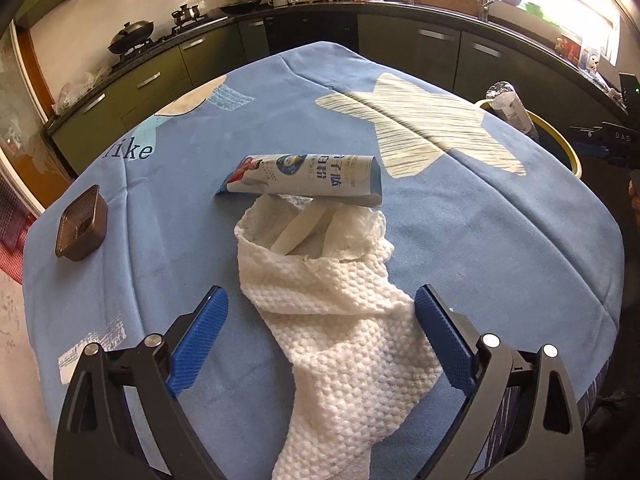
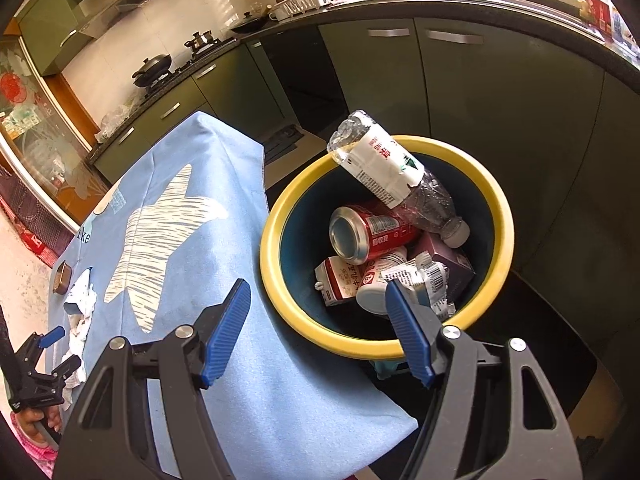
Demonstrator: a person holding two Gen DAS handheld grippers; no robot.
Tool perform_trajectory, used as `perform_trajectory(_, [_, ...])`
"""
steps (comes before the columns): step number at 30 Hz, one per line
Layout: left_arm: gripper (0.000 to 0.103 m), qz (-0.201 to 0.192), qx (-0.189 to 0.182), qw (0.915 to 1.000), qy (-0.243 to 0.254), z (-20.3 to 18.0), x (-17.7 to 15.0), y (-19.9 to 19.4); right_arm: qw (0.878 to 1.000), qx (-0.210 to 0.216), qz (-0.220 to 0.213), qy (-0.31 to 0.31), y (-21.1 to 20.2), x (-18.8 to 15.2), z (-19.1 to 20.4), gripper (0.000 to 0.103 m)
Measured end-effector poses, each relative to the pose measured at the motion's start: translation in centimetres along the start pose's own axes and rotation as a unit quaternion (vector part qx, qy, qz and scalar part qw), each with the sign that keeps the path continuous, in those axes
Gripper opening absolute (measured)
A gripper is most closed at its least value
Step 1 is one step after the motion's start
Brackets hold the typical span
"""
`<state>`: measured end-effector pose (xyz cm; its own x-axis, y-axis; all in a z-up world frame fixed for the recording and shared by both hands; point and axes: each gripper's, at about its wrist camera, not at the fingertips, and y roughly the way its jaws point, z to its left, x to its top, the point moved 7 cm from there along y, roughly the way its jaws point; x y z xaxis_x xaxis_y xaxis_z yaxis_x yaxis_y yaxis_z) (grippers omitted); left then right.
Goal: Collect trash
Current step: 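Grasp the white tissue with the left tool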
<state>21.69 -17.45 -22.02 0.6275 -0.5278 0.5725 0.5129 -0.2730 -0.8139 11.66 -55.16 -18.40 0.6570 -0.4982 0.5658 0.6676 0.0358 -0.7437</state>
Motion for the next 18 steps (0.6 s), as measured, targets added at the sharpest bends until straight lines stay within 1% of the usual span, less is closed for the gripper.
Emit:
perform_trajectory(6, [0.083,0.001,-0.013,0.9999,-0.009,-0.1,-0.3,-0.2,1.0,0.005,0.003,0.001,0.3,-0.1,0.1,0.067])
perform_trajectory(8, [0.075,0.002,-0.023,0.9997,-0.013,-0.2,-0.3,-0.3,1.0,0.006,0.003,0.001,0.4,-0.2,0.1,0.067])
perform_trajectory(12, [0.071,0.004,-0.03,0.9994,-0.016,-0.5,-0.3,-0.4,1.0,0.008,0.004,0.003,0.5,-0.4,0.0,0.067])
perform_trajectory(15, [0.063,0.003,-0.034,0.9993,-0.015,-0.8,-0.4,-0.6,1.0,0.009,0.004,0.003,0.5,-0.3,0.0,0.067])
perform_trajectory(17, [0.053,0.003,-0.035,0.9993,-0.013,-1.0,-0.3,-0.7,1.0,0.009,0.004,0.004,0.5,-0.4,0.0,0.067])
perform_trajectory(18, [0.051,0.003,-0.035,0.9993,-0.013,-1.0,-0.3,-0.8,1.0,0.01,0.004,0.004,0.5,-0.4,0.0,0.067])
